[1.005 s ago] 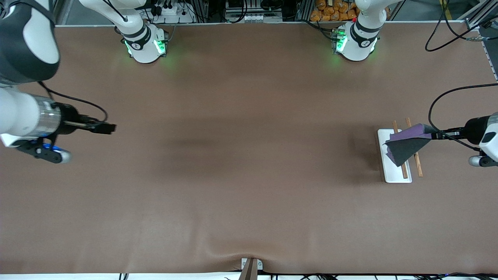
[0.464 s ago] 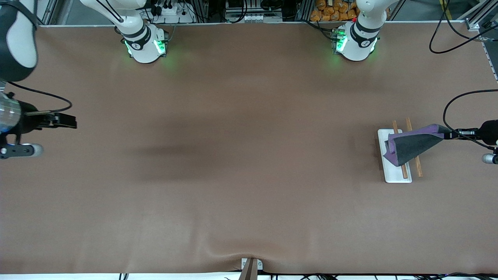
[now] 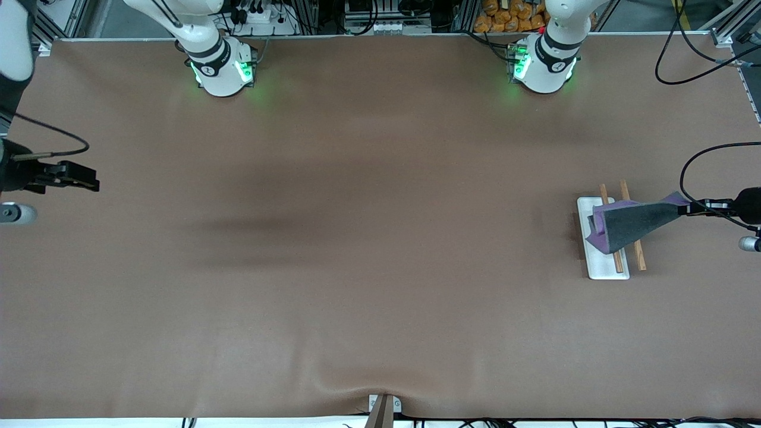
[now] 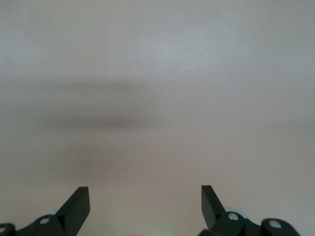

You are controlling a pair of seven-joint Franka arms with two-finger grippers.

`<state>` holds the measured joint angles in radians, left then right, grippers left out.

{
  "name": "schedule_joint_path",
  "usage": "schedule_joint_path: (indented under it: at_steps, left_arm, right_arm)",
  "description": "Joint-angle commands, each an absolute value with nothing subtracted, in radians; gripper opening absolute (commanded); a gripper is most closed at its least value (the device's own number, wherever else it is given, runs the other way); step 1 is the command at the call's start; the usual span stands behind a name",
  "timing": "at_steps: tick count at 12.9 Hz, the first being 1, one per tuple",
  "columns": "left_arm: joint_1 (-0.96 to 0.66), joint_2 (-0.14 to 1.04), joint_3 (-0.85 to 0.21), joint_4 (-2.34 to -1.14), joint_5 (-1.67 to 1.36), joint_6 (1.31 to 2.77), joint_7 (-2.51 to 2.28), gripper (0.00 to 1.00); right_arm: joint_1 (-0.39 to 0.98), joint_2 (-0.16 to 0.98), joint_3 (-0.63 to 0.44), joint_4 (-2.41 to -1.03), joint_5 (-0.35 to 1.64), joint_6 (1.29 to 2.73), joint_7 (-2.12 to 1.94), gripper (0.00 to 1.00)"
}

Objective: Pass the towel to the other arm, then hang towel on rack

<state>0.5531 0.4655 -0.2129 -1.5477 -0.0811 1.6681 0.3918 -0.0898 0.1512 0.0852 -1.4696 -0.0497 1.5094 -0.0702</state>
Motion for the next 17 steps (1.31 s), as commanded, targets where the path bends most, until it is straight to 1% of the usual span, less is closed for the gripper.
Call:
schedule_joint_path:
  at_steps: [1, 2, 5, 6, 8, 10, 12, 14, 17]
  left_arm:
    - [0.574, 0.466, -0.224, -1.534, -0.066, 1.675, 0.402, 1.0]
    - [0.574, 0.46, -0.225, -1.531, -0.066, 1.674, 0.402, 1.0]
    - [0.565, 0.391, -0.241, -1.528, -0.077, 1.66, 0.381, 1.0]
    - [0.565, 0.352, -0.268, -1.528, -0.078, 1.66, 0.367, 1.0]
    - [0.565, 0.28, -0.322, -1.528, -0.078, 1.66, 0.284, 1.0]
    - [0.565, 0.22, -0.379, -1.526, -0.071, 1.66, 0.191, 1.0]
    - [0.565, 0.171, -0.425, -1.526, -0.064, 1.66, 0.089, 1.0]
    - [0.565, 0.124, -0.462, -1.526, -0.064, 1.635, 0.023, 1.0]
    - [0.565, 0.065, -0.501, -1.531, -0.063, 1.625, 0.0, 1.0]
  right_arm:
    - [-0.104, -0.047, 0.095, -1.774, -0.006, 1.678, -0.063, 1.0]
    - [-0.103, -0.072, 0.095, -1.817, -0.006, 1.709, -0.063, 1.0]
    - [-0.127, -0.068, 0.091, -1.822, 0.003, 1.732, -0.064, 1.0]
    - [-0.129, -0.066, 0.091, -1.815, 0.005, 1.727, -0.064, 1.0]
    - [-0.126, -0.048, 0.092, -1.76, 0.005, 1.721, -0.074, 1.0]
    - [-0.121, -0.044, 0.098, -1.741, 0.005, 1.695, -0.074, 1.0]
    - [-0.111, -0.037, 0.1, -1.694, 0.005, 1.692, -0.066, 1.0]
    - [-0.091, -0.008, 0.098, -1.639, 0.003, 1.665, -0.064, 1.0]
    - [-0.08, 0.002, 0.1, -1.617, 0.006, 1.641, -0.064, 1.0]
